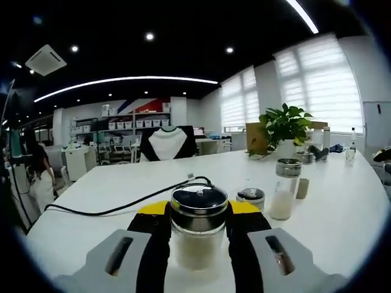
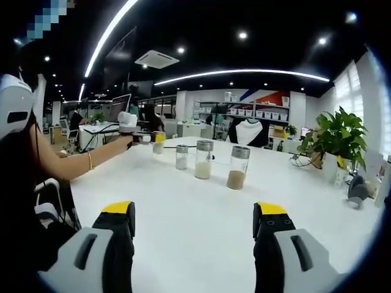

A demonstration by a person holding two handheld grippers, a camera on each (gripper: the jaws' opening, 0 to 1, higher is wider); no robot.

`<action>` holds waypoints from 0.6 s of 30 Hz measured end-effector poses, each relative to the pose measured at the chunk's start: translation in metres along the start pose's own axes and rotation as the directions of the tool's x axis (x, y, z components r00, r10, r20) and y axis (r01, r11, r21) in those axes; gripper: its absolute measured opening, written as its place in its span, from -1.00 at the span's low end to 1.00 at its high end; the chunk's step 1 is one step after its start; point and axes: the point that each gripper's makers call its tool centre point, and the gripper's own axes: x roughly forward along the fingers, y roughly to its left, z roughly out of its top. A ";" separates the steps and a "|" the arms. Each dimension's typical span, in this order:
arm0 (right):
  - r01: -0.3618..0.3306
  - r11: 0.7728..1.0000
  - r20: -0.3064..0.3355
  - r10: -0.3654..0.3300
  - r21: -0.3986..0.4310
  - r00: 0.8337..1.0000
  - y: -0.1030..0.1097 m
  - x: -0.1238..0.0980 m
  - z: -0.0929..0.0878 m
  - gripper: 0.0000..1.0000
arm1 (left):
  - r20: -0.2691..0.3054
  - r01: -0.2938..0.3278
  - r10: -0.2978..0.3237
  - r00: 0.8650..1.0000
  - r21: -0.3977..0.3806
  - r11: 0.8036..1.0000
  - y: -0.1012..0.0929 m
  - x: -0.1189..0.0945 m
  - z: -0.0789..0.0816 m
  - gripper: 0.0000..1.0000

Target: Rotate the seasoning bottle until the label or dispensing opening points toward the visible target arrow and the bottle remains upright within the marked orientation range

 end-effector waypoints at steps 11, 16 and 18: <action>-0.022 1.000 0.005 0.022 0.008 1.000 0.005 0.004 -0.002 0.58 | -0.004 0.040 -0.040 0.999 0.012 0.999 -0.015 -0.016 -0.003 -0.27; -0.036 0.999 0.014 0.036 0.008 0.999 0.007 0.005 0.002 0.58 | 0.018 0.074 -0.073 0.997 -0.046 0.996 -0.021 -0.019 -0.003 -0.27; -0.038 0.999 0.016 0.038 0.003 0.999 0.008 0.005 0.003 0.58 | 0.022 0.080 -0.079 0.997 -0.050 0.996 -0.023 -0.020 -0.004 -0.27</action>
